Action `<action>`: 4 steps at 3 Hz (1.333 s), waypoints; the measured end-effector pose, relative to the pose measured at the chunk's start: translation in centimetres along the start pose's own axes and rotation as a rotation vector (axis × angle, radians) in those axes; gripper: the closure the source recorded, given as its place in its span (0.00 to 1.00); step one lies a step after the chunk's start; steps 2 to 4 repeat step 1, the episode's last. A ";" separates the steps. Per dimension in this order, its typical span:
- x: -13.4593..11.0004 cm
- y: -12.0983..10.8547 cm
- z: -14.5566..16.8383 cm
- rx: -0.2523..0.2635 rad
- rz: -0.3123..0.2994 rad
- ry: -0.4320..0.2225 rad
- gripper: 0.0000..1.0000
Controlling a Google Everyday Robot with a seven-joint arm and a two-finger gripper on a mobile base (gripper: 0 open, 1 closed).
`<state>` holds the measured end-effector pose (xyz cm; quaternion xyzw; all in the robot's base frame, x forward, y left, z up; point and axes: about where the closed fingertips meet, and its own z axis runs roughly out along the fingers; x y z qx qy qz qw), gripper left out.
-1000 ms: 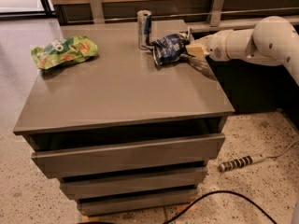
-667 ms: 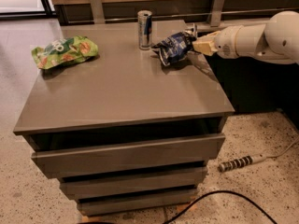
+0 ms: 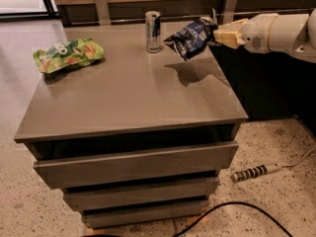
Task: Pick blue chip bag
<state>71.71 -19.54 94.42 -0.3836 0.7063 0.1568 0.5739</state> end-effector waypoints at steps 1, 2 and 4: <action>-0.1 0.0 -0.1 0.001 -0.001 -0.002 1.00; -0.1 0.0 -0.1 0.001 -0.001 -0.002 1.00; -0.1 0.0 -0.1 0.001 -0.001 -0.002 1.00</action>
Offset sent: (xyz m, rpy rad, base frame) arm 0.0000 0.0000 0.0000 0.0000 0.0000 0.0000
